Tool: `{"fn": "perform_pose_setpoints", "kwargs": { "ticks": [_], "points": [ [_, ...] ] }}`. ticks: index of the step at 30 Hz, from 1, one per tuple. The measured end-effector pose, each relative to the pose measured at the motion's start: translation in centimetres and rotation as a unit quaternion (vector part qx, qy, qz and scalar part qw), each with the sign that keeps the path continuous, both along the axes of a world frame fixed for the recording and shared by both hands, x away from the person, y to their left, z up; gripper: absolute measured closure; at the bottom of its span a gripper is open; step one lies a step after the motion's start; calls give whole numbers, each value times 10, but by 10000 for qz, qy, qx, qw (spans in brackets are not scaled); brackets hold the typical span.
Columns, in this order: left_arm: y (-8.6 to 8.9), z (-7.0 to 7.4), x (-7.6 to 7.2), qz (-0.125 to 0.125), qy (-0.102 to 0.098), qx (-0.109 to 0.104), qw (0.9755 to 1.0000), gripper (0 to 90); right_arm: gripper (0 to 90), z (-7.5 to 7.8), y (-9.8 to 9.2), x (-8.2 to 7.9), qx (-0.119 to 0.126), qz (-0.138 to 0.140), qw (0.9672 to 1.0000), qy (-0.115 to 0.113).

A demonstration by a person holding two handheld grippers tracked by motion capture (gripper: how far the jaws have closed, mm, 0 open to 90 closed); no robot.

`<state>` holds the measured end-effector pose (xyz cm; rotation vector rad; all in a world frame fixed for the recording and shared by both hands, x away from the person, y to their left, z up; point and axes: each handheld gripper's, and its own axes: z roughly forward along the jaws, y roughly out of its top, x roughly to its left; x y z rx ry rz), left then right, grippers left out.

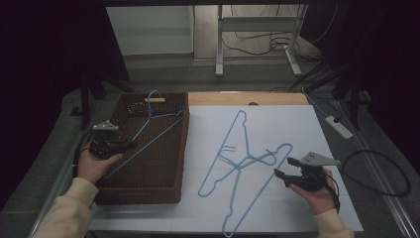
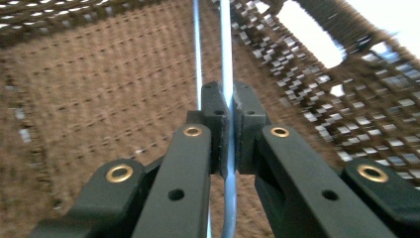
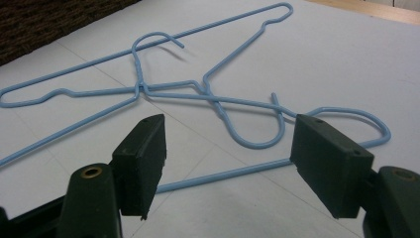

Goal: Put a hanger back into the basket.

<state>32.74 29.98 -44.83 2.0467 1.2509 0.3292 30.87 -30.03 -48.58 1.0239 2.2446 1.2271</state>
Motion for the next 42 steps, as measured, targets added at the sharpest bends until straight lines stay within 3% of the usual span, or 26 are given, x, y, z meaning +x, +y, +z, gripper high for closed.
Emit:
{"fn": "perform_pose_setpoints", "kwargs": {
  "ticks": [1,2,7,11,17,23,24,26,29,32,33,34,36,37,38,40,41,42],
  "points": [
    [-1,-1,1,23,-6,244,9997,857,303,0,0,0,-1,0,10000,2],
    [-1,-2,1,48,10,333,9994,856,303,0,0,0,-5,2,10000,10],
    [1,-6,5,342,208,754,9964,856,303,-1,1,0,-9,9,10000,28],
    [0,-8,8,507,312,953,9937,855,303,-1,1,1,-22,11,10000,40],
    [-4,-14,12,703,527,1429,9858,852,303,-2,1,1,-42,13,10000,49],
    [-4,-19,17,798,759,1665,9799,846,302,-3,1,1,-49,12,10000,70],
    [-6,-20,18,817,774,1763,9779,843,302,-3,2,1,-49,14,10000,71],
    [-10,-23,20,808,787,2128,9706,832,302,-3,2,1,-62,18,9999,78],
    [-12,-27,22,850,790,2238,9677,798,302,-3,2,1,-59,19,10000,78],
    [-10,-24,21,898,695,2110,9709,703,302,-3,1,1,-53,16,10000,73],
    [-10,-24,21,898,695,2110,9709,662,302,-3,1,1,-53,16,10000,73],
    [-9,-19,18,886,527,1885,9766,614,302,-3,1,1,-55,14,10000,81],
    [-8,-15,14,820,411,1706,9811,577,302,-3,1,1,-52,15,10000,78],
    [-8,-15,14,820,411,1706,9811,559,302,-3,1,1,-53,17,10000,80],
    [-8,-10,9,771,253,1481,9856,536,302,-3,1,1,-51,15,10000,75],
    [-8,-4,3,685,108,1207,9903,505,302,-3,1,1,-52,21,10000,81],
    [-8,-4,3,685,108,1207,9903,490,302,-3,1,1,-52,21,10000,81],
    [-7,1,0,602,10,1007,9931,490,302,-3,2,1,-50,16,10000,83]
  ]
}}
